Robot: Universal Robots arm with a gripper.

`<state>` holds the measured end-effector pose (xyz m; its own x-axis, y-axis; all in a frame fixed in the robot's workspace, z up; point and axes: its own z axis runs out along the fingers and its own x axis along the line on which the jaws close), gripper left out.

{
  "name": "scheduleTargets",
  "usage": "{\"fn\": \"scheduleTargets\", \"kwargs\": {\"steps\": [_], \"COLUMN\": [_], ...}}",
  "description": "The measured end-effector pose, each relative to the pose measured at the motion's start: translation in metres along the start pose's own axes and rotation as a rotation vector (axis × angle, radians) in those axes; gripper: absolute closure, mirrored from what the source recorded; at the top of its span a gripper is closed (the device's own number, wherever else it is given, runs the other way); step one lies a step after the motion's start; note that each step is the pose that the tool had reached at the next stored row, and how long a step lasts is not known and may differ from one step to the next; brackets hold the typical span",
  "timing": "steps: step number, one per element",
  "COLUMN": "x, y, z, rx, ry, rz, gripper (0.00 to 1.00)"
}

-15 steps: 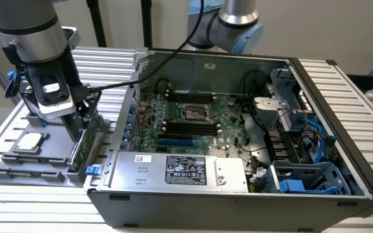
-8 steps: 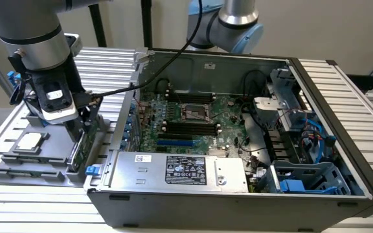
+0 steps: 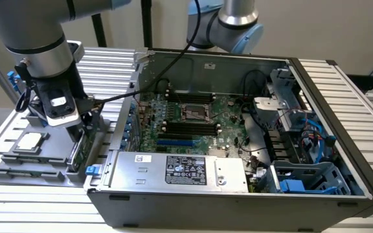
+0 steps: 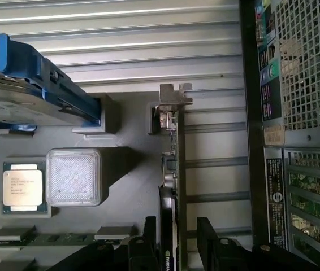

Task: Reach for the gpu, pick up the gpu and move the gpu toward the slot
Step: 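Pick up the gpu and move the gpu toward the slot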

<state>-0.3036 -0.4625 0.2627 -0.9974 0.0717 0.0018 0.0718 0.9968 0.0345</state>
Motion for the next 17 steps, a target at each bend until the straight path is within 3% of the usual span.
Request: {"fn": "scheduleTargets", "kwargs": {"steps": [10, 17], "x": [0.003, 0.003], "y": [0.0026, 0.0026], "z": [0.0172, 0.0199], "rx": [0.0070, 0.0122], "ry": [-0.0005, 0.0031], "rz": [0.000, 0.000], "gripper": [0.58, 0.58]}}
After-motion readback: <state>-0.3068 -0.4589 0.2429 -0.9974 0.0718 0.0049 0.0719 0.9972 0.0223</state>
